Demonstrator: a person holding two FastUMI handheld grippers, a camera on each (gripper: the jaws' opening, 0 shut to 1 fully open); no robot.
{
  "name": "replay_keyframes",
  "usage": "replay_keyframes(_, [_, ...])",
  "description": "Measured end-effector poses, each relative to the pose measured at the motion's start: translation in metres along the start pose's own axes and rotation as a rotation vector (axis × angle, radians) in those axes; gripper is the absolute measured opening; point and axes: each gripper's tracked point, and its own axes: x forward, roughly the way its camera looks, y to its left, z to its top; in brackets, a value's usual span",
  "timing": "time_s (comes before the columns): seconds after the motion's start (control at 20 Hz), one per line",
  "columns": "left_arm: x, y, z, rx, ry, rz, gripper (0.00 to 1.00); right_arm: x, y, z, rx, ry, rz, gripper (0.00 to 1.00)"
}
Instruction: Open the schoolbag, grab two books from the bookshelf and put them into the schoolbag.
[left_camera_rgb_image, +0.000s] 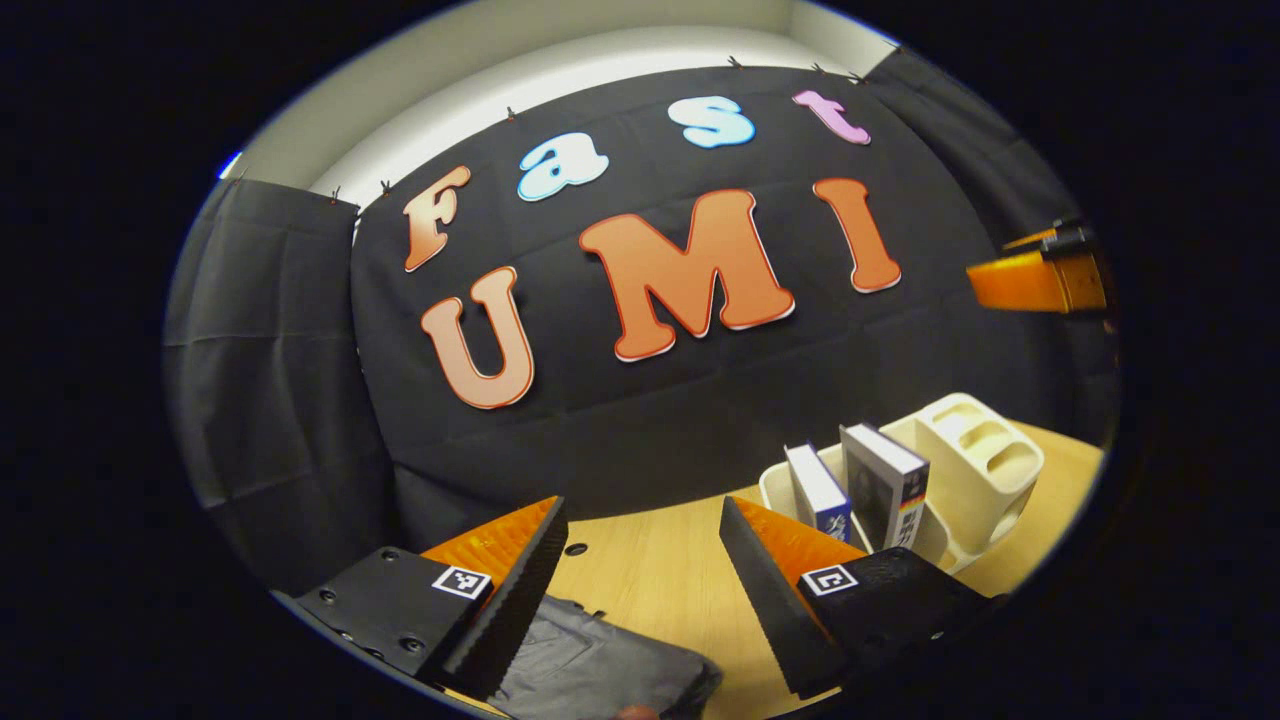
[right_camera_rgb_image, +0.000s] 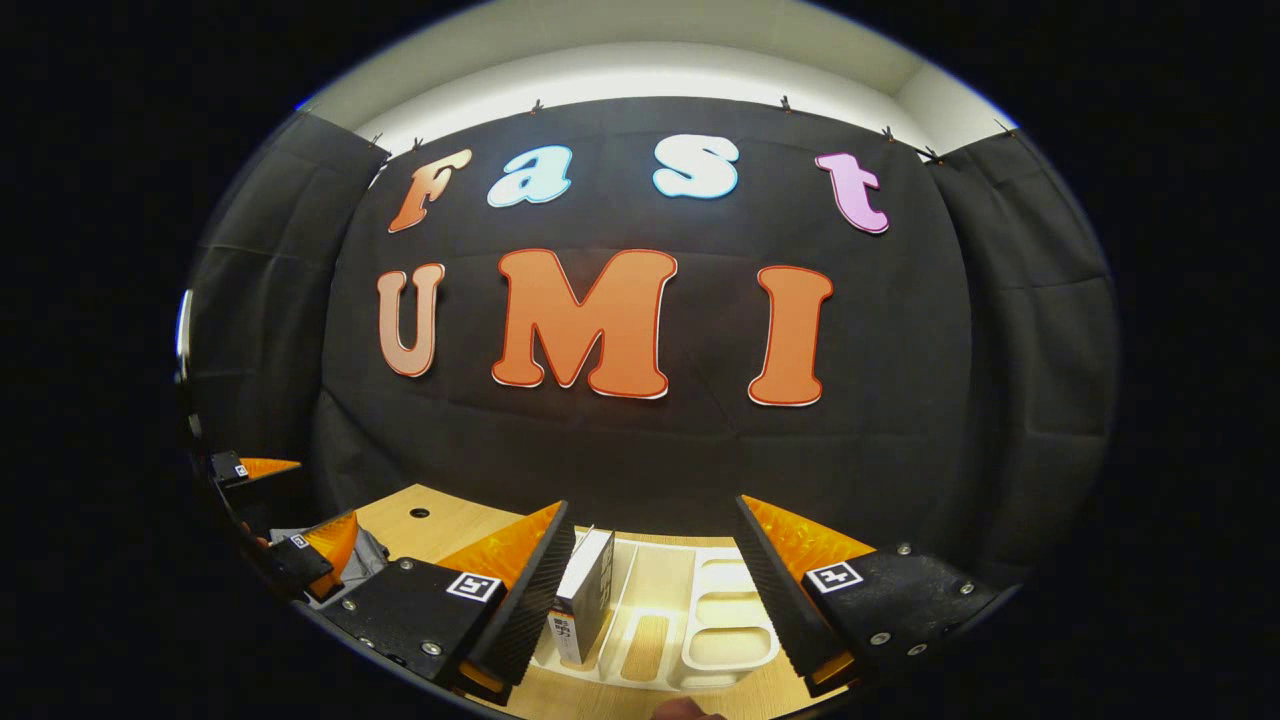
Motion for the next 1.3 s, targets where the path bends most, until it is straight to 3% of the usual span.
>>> replay_keyframes(0.55, [-0.015,-0.016,-0.136,0.380,0.258,-0.018,0.95,0.008,0.003,-0.014,0.005,0.008,0.056,0.95])
replay_keyframes(0.85, [-0.039,-0.037,-0.196,0.510,0.381,-0.058,0.95,0.014,-0.006,-0.023,-0.001,0.016,0.071,0.95])
replay_keyframes(1.3, [-0.063,-0.020,-0.251,0.680,0.537,0.042,0.90,0.026,-0.022,-0.035,0.020,0.028,0.094,0.95])
